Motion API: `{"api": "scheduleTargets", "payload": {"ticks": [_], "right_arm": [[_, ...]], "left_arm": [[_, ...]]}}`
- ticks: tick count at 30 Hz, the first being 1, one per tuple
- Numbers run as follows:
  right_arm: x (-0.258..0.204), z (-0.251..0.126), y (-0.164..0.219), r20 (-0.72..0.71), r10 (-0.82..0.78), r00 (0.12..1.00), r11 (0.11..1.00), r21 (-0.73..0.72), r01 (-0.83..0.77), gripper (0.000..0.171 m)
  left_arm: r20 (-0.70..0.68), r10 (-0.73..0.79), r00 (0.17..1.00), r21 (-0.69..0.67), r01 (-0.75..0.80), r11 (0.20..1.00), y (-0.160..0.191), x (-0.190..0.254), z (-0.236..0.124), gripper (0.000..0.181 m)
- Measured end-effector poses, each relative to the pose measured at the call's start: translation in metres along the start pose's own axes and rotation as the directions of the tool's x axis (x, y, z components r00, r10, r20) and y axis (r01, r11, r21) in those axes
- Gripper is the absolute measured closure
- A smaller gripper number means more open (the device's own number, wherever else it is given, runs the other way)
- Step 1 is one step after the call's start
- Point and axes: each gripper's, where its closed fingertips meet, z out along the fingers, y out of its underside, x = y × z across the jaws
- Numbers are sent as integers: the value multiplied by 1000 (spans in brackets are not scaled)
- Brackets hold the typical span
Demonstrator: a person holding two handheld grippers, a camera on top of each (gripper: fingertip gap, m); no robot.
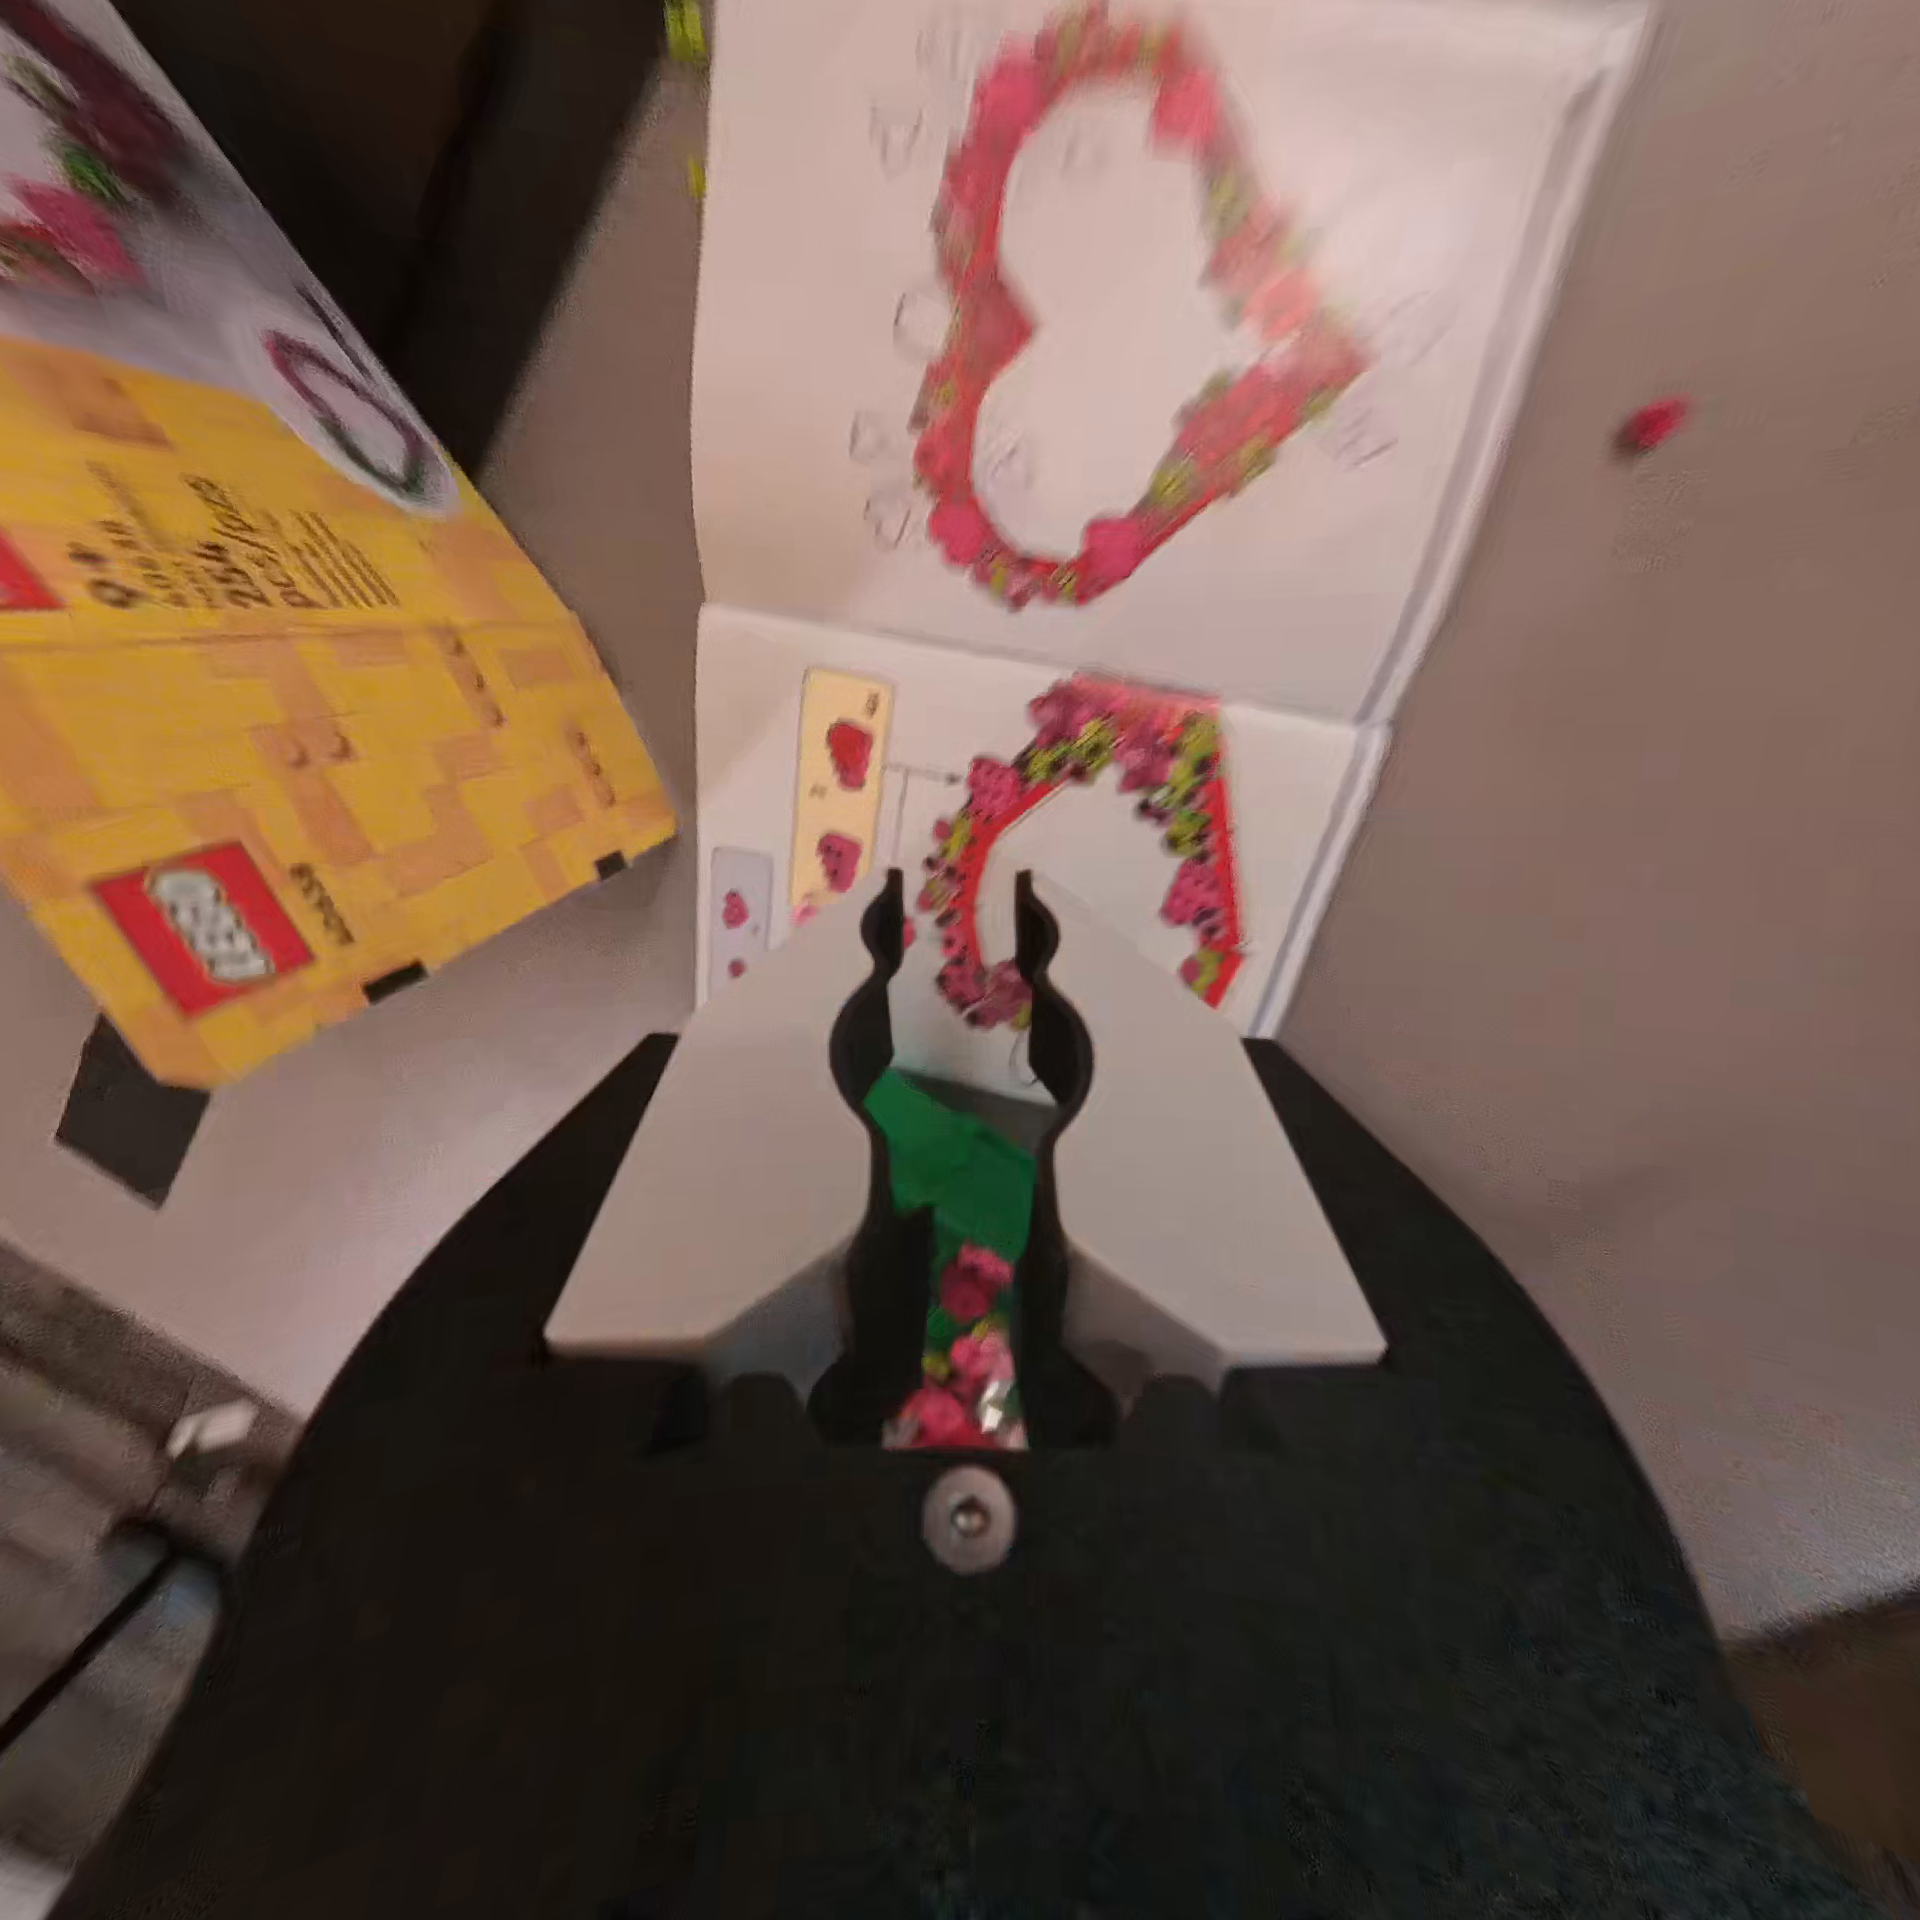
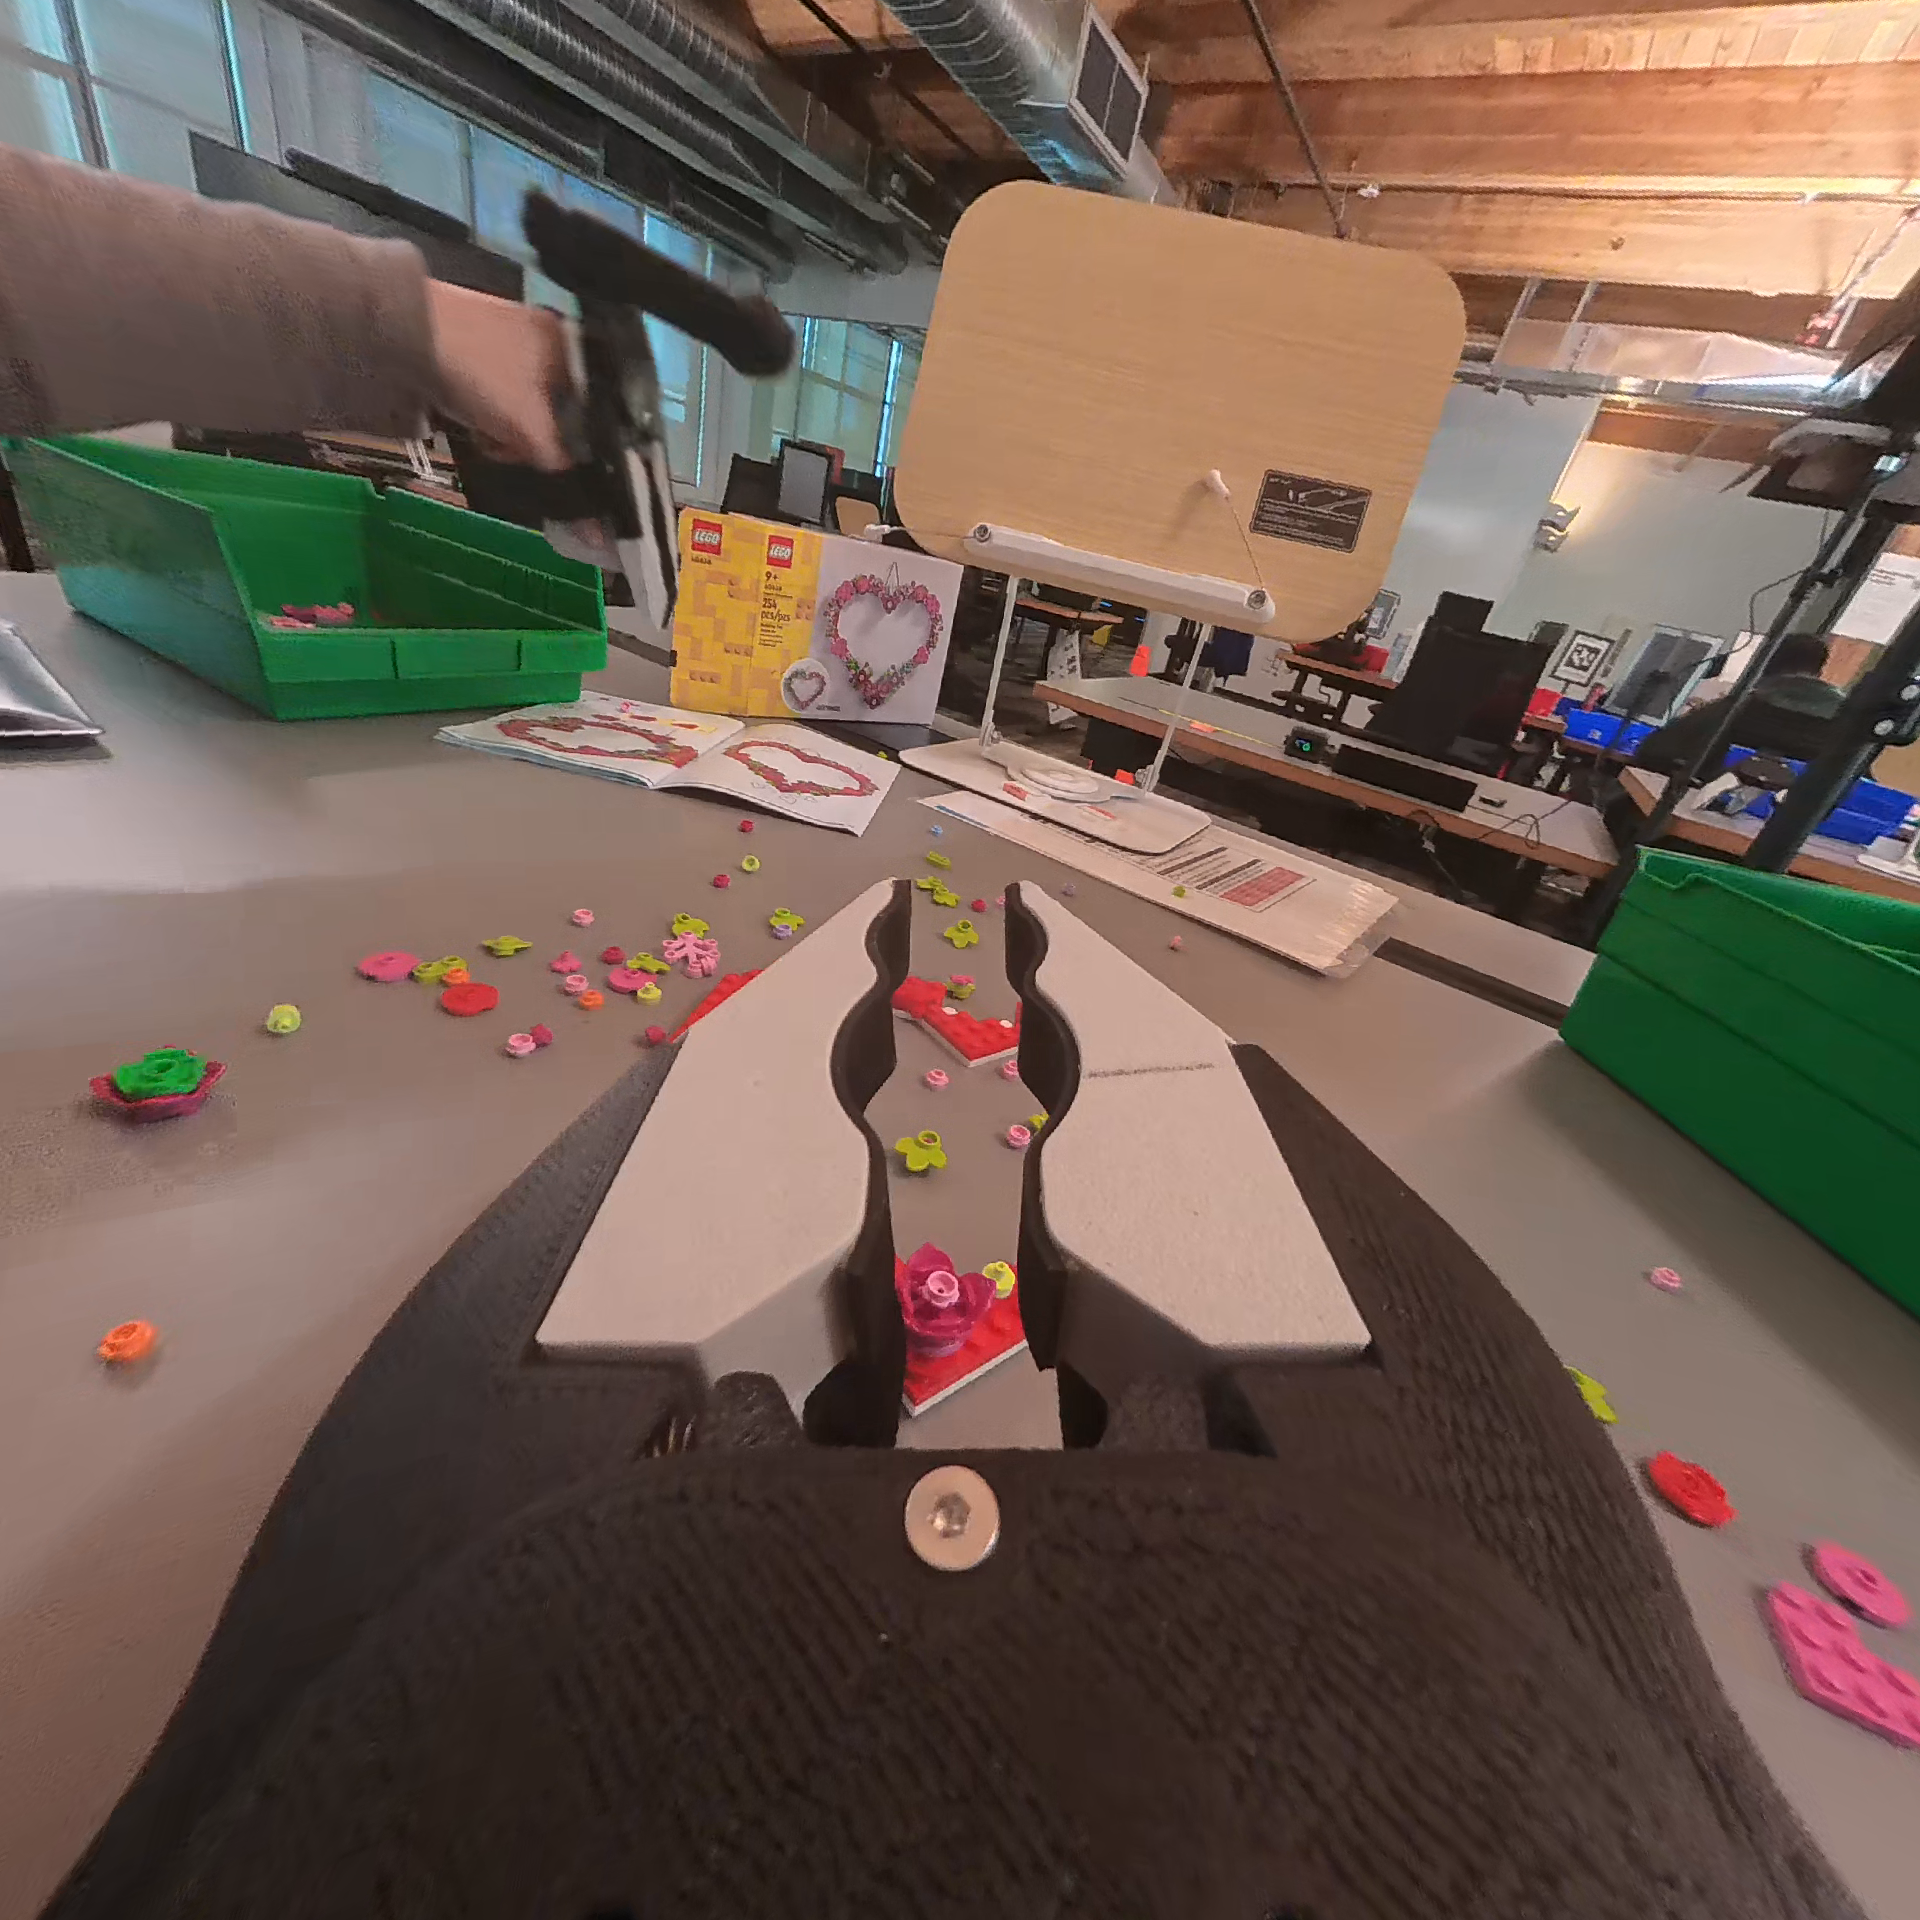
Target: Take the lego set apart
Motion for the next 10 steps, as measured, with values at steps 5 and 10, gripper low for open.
{"api": "scheduleTargets", "payload": {"ticks": [5,10], "right_arm": [[-1,1,1,1,-7,1000,1000,-7,7,155],[-2,1,1,3,-11,1000,1000,-9,11,155]], "left_arm": [[-47,107,993,-450,-117,885,23,-22,33,159],[-52,199,979,-649,-185,738,31,-33,51,163]]}}
